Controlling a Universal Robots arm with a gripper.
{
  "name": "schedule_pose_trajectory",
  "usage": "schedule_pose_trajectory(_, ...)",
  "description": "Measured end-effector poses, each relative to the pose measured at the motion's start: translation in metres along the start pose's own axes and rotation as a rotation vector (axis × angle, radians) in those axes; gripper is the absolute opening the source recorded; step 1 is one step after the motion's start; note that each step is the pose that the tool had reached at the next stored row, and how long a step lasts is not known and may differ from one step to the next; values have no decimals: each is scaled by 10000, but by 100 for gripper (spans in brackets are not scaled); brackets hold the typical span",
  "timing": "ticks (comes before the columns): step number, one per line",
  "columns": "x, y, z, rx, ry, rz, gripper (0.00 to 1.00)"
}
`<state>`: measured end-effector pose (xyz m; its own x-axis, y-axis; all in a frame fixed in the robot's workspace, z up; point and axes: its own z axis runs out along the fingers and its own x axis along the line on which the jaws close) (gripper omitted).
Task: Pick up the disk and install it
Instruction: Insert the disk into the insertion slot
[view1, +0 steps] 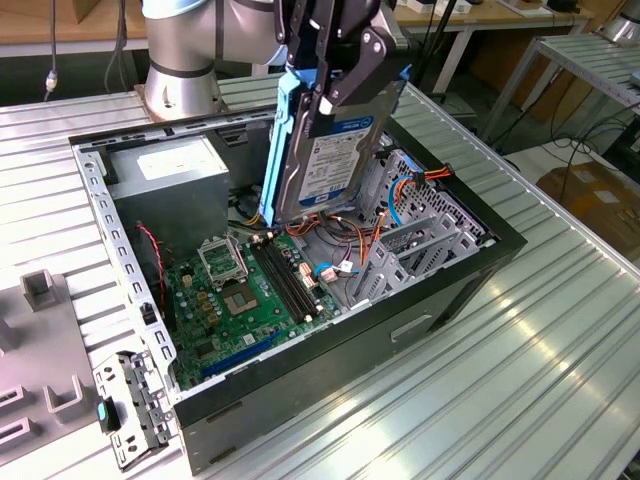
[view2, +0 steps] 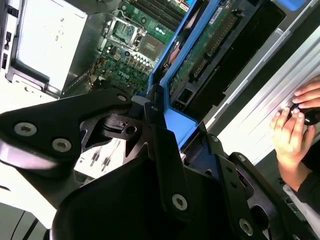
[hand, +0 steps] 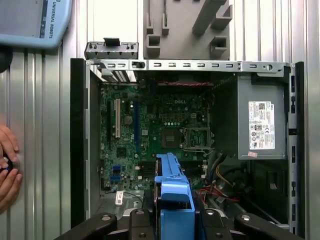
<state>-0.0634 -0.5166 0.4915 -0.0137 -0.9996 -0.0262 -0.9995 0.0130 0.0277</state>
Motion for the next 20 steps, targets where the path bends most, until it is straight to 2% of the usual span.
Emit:
schedule_pose_trajectory(4,-1,-116,-1,0,3,1,37)
schedule_pose_trajectory(8,39,-128,3,0,22,1,37)
schedule_pose_trajectory(14,163,-131,5,0,27,1,37)
schedule_pose_trajectory(20,182,-139,5,0,26,1,37)
